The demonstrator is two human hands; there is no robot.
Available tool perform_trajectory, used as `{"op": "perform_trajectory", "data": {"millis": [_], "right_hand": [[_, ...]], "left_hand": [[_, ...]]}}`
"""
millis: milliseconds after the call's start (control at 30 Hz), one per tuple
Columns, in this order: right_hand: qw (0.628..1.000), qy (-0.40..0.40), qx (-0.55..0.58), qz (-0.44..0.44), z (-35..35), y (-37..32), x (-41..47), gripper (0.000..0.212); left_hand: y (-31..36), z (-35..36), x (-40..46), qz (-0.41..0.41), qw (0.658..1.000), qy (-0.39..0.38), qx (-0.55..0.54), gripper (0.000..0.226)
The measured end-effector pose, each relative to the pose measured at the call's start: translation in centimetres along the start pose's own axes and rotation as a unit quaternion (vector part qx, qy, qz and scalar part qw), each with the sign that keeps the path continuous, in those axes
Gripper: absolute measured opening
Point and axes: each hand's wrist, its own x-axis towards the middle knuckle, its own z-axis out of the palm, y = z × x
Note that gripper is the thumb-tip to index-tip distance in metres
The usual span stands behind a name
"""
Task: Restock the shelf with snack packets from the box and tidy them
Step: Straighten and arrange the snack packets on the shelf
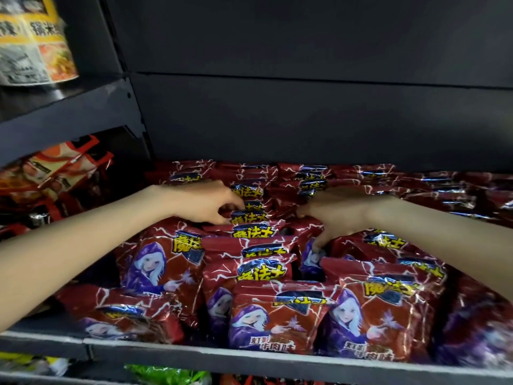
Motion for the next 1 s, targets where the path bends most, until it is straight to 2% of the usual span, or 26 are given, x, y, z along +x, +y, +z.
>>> {"op": "perform_trajectory", "data": {"millis": [233,367,467,700,800,900,933,1000], "right_hand": [[1.000,-0.001,0.003,-0.021,-0.3,-1.3,-0.1,0.081],[0.995,0.090,0.026,0.026,-0.2,-1.7,-0.4,0.082],[0.988,0.147,0.002,0.043,0.2,-2.2,-0.3,0.078],[0.979,0.191,0.020,0.070,1.0,-3.0,0.1,0.072],[0.973,0.223,-0.008,0.066,1.2,-3.5,0.6,0.071],[0.970,0.234,-0.037,0.056,1.3,-3.6,0.8,0.073],[0.971,0.232,-0.017,0.049,1.4,-3.2,0.5,0.075],[0.969,0.223,0.102,0.025,1.4,-1.9,-0.9,0.073]], "left_hand": [[-0.2,0.7,-0.2,-0.004,0.998,0.058,-0.015,0.047],[-0.1,0.7,-0.5,-0.013,0.996,0.085,-0.032,0.048],[-0.4,0.7,-0.8,-0.017,0.993,0.109,-0.036,0.049],[-1.3,0.5,-0.4,-0.004,0.995,0.092,-0.046,0.044],[-0.1,-1.1,0.2,0.012,0.985,0.164,-0.055,0.060],[2.9,-1.7,1.4,0.053,0.984,0.168,-0.032,0.051],[3.9,-1.7,2.0,0.067,0.982,0.173,-0.025,0.045],[5.3,-1.8,2.9,0.082,0.975,0.206,-0.026,0.038]]}}
